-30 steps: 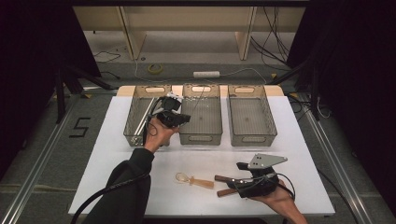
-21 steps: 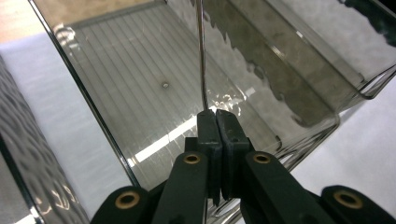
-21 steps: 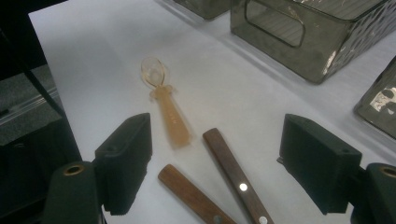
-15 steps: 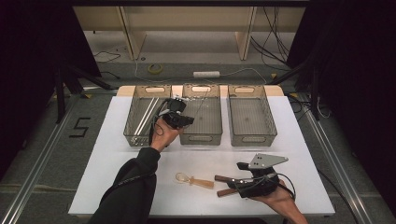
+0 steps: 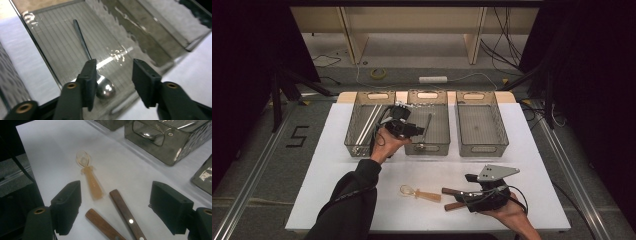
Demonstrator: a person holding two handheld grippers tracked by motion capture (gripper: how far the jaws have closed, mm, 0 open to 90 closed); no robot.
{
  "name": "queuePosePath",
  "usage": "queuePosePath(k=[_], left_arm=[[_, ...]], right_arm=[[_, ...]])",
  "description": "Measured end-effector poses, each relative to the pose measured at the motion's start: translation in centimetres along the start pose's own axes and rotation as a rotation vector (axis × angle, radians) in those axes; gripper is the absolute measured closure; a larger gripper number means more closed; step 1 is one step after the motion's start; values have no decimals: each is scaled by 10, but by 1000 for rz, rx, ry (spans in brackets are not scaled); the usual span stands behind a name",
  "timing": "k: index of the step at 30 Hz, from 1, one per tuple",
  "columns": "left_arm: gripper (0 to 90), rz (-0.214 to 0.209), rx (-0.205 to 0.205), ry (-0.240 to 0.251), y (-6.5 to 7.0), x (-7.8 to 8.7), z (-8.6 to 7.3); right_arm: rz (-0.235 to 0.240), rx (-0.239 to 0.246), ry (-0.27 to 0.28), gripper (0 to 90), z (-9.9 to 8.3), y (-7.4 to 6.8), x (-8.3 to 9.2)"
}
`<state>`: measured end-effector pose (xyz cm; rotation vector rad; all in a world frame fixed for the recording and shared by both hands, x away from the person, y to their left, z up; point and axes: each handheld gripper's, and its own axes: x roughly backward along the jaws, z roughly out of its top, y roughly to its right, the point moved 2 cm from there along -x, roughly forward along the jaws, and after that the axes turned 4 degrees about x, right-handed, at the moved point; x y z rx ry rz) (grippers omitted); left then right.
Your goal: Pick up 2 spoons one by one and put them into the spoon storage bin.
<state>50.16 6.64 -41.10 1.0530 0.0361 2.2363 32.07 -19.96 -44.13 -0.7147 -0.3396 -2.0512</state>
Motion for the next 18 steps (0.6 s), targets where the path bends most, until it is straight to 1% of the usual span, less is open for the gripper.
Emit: queuePosePath(k=[2, 5, 7, 8, 9, 11, 12, 15, 18], left_arm=[[468, -4, 4, 15, 1, 10, -3], [374, -38, 7, 45, 2, 27, -8], [327, -38, -2, 57, 3, 36, -13], [310, -39, -1, 64, 3, 40, -15], [292, -48, 2, 70, 3, 45, -17], [273, -66, -8, 83, 3, 54, -23], [269, -65, -22, 86, 3, 58, -26], [251, -60, -46, 96, 3, 69, -36], [233, -66, -66, 117, 4, 79, -48]], right_arm=[[0, 7, -7, 263, 2, -1, 0], [8, 21, -31, 263, 5, -3, -3], [4, 39, -51, 263, 8, -5, -6], [7, 45, -58, 263, 10, -6, -7], [10, 47, -64, 263, 11, -6, -7], [3, 57, -75, 263, 15, -8, -8], [4, 61, -85, 263, 17, -8, -9], [15, 69, -120, 263, 22, -8, -13], [12, 93, -151, 264, 27, -8, -18]])
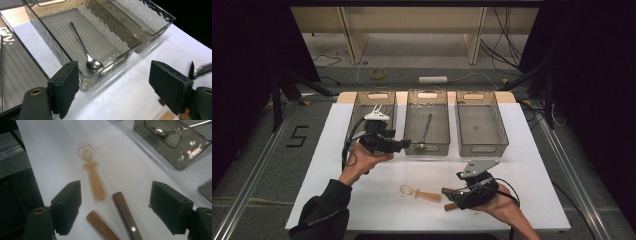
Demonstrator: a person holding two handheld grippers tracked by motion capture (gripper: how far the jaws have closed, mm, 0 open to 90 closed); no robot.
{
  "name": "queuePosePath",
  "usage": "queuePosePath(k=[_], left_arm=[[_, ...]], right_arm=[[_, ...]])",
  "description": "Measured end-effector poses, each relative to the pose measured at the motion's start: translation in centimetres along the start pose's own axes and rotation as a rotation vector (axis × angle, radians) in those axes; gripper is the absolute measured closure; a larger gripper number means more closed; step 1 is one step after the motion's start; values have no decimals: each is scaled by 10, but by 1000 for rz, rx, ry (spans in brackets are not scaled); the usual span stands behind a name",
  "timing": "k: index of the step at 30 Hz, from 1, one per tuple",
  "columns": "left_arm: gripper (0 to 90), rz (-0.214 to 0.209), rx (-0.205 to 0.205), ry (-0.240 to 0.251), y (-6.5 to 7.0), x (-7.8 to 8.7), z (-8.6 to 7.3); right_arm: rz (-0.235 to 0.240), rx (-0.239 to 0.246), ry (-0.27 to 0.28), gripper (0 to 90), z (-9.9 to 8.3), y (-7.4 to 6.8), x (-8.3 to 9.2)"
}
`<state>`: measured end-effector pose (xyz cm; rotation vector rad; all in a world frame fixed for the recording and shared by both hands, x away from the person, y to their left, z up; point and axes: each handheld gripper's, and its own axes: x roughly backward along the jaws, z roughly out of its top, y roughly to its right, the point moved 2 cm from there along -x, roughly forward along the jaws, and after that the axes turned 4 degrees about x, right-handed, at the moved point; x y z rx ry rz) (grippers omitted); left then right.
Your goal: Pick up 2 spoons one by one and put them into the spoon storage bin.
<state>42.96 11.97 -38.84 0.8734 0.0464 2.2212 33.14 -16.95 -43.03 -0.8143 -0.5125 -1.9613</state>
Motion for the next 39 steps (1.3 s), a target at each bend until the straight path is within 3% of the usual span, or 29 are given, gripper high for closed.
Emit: queuePosePath(k=[3, 6, 15, 19, 22, 25, 28, 31, 39], left_arm=[[213, -3, -16, 10, 3, 10, -11], [195, 19, -47, 14, 5, 19, -26], [171, -12, -12, 35, 6, 37, -71], [171, -2, -14, 62, 6, 45, -80], [172, -23, -15, 69, 8, 51, -85], [172, 4, -51, 48, 9, 52, -91], [172, -2, -60, 23, 12, 53, -97], [171, 21, -78, 17, 13, 55, -102], [172, 23, -56, 71, 8, 65, -107]], right_arm=[[2, 15, -18, 273, 6, 0, -4], [9, 30, -39, 283, 12, -2, -9], [48, 86, -131, 318, 27, -10, -29], [70, 93, -164, 334, 32, -11, -38], [91, 110, -198, 352, 33, -12, -45], [96, 119, -243, 369, 34, -13, -54], [97, 132, -285, 387, 34, -13, -63], [109, 136, -310, 411, 35, -13, -69], [129, 137, -350, 479, 37, -14, -79]])
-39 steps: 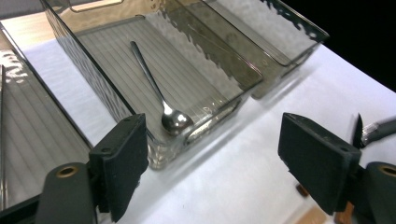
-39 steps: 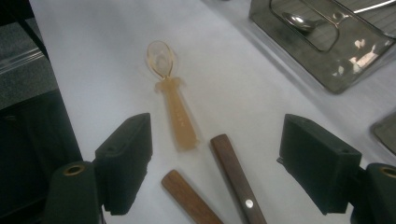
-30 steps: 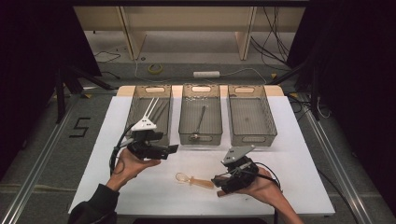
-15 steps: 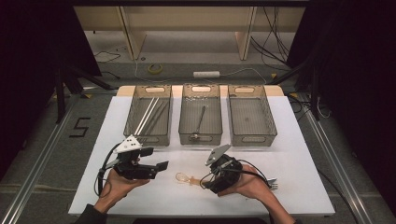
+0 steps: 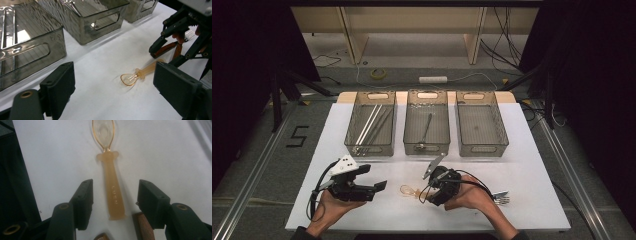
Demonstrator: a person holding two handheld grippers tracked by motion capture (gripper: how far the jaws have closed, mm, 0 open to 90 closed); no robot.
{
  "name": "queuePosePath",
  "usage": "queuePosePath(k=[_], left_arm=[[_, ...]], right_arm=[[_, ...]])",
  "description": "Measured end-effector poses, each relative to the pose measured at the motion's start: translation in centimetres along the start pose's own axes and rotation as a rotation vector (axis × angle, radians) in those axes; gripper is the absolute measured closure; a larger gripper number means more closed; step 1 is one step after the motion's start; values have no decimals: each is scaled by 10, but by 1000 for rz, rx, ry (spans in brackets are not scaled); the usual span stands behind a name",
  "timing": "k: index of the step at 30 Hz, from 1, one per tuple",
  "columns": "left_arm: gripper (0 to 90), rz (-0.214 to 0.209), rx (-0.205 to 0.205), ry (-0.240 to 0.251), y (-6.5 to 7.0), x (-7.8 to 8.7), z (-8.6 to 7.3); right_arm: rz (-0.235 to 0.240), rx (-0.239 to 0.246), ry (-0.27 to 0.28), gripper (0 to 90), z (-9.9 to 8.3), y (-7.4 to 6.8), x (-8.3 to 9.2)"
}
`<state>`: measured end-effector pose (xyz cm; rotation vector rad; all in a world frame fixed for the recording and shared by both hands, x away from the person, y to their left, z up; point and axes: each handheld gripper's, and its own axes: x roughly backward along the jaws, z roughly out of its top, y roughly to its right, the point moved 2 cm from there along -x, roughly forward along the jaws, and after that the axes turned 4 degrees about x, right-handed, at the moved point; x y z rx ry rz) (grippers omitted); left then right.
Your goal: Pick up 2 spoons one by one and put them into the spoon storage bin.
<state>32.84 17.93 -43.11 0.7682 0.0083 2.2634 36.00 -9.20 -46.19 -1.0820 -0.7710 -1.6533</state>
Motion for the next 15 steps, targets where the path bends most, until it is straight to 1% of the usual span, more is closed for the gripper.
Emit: queuePosePath(k=[1, 2, 4, 6, 7, 9, 11, 12, 13, 15], left_arm=[[172, 4, 1, 3, 0, 1, -1], [172, 2, 2, 0, 0, 1, -2], [172, 5, -3, -3, 0, 2, -4], [172, 14, -5, -2, -1, 3, -5], [172, 9, 7, 6, -1, 4, -5], [172, 3, 17, 14, -3, 5, -4], [172, 9, 14, 10, -4, 4, -5], [172, 9, 15, 10, -3, 4, -5], [171, 8, 15, 10, -3, 3, -5], [171, 7, 11, 7, -3, 3, -5]], right_arm=[[0, 13, -11, 488, 0, 1, -1], [0, -1, -18, 497, 1, 0, -3], [6, 11, -32, 520, 1, 2, -5], [8, 12, -35, 541, 2, 2, -7], [8, 11, -41, 553, 2, 2, -8], [14, 12, -43, 583, 3, 2, -9], [12, 18, -47, 609, 3, 3, -12], [18, 13, -63, 620, 4, 2, -12], [19, 18, -52, 630, 4, 3, -14], [18, 23, -62, 650, 4, 3, -16]])
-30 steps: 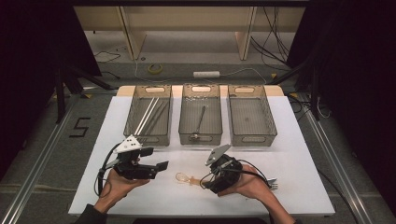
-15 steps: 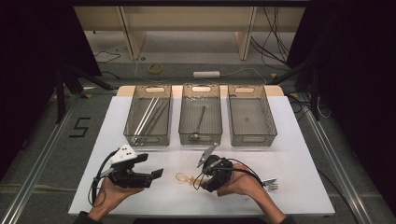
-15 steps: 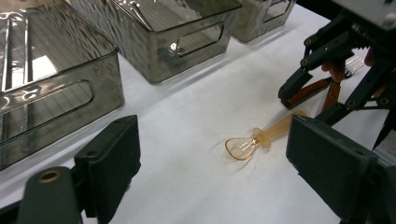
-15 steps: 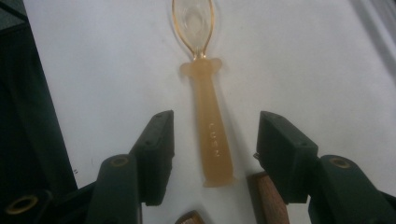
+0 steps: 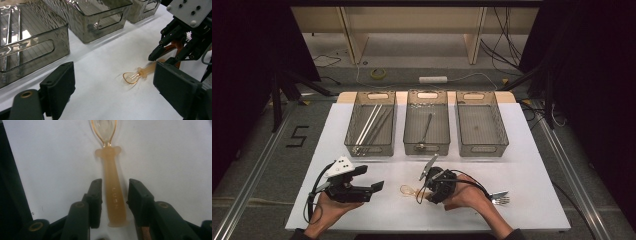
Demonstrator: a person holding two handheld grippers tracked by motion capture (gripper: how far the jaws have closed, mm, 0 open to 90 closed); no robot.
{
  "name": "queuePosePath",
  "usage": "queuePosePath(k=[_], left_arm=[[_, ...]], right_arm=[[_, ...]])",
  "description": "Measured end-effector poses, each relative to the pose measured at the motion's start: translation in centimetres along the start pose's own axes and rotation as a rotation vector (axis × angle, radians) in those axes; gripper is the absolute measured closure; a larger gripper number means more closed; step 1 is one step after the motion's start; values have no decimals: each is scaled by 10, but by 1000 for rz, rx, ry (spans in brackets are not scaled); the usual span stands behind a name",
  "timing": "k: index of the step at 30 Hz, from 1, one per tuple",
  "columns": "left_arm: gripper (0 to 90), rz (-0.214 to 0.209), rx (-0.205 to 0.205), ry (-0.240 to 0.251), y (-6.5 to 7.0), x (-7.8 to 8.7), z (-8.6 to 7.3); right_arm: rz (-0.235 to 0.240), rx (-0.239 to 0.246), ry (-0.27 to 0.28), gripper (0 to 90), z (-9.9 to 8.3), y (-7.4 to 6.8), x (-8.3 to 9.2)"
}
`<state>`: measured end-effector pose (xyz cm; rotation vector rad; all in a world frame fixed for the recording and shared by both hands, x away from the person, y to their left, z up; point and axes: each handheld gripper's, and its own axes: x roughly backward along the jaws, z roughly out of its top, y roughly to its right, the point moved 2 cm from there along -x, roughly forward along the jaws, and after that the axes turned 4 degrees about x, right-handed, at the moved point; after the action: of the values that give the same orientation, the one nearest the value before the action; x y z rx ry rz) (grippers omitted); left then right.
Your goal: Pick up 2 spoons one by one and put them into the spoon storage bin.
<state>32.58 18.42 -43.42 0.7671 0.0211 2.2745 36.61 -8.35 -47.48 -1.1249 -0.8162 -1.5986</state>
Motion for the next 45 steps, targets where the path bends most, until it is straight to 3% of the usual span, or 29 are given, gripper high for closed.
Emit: queuePosePath(k=[7, 17, 20, 29, 31, 33, 35, 45], left_arm=[[172, 3, -4, -4, 1, -1, 0], [172, 6, -2, 6, 1, -1, 0], [172, 8, -3, 10, 1, 0, 0], [171, 13, 8, 31, 0, 1, 1], [171, 14, 7, 27, 0, 1, 1], [170, 15, 7, 29, 0, 1, 1], [170, 15, 6, 29, 1, 1, 1], [170, 16, 4, 30, 1, 1, 1]], right_arm=[[-5, 25, -36, 720, 1, -3, -5], [-15, 66, -40, 755, 3, -5, -4], [-20, 81, -4, 757, 3, -2, -1], [-28, 37, 69, 758, 4, 10, 17], [-26, 9, 88, 758, 5, 13, 20], [-38, 18, 102, 758, 5, 19, 25], [-45, -12, 122, 758, 7, 24, 29], [-100, -63, 203, 758, 17, 49, 54]])
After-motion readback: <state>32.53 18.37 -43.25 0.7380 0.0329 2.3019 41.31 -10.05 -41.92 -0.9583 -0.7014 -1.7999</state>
